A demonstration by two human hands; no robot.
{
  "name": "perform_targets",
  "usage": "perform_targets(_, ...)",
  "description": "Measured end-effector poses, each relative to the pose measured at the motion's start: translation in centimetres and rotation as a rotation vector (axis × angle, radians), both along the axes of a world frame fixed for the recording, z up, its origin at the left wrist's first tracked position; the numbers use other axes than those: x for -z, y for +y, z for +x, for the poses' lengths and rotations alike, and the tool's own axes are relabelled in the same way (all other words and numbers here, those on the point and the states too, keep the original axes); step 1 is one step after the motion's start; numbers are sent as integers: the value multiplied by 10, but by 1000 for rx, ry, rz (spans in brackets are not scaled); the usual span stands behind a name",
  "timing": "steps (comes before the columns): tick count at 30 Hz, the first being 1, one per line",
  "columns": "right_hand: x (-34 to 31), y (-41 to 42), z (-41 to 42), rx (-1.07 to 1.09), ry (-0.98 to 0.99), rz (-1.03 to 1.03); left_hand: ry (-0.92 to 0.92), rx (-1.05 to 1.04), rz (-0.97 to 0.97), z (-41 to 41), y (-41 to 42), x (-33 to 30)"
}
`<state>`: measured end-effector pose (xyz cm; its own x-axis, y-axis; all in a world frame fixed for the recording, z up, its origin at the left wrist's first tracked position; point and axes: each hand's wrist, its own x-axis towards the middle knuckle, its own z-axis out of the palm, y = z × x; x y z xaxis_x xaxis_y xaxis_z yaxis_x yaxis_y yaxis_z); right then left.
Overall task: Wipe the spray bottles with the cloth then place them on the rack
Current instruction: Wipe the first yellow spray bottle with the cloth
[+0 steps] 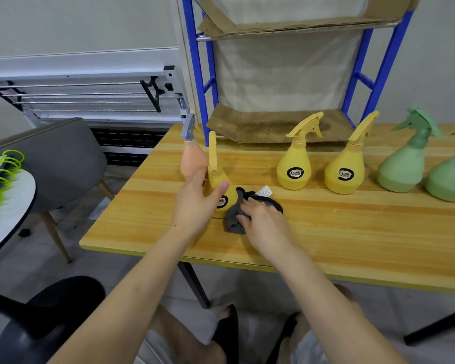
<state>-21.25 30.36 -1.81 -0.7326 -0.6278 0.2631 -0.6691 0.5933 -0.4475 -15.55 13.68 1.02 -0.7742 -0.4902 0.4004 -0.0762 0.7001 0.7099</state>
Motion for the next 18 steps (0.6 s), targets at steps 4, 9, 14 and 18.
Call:
perform_targets(4, -8, -9, -20, 23, -81, 36, -69, 153, 110, 9, -11, -3)
perform_targets(9, -15, -15, -31, 12, -124, 55, -119, 252, 151, 15, -20, -6)
perform_targets(14, -13, -4, -17, -12, -120, 33, -107, 217, 97, 12, -18, -6)
perform_targets(18, -11, 4, 1, -44, -78, 56, -128, 150, -57, 9, -26, -4)
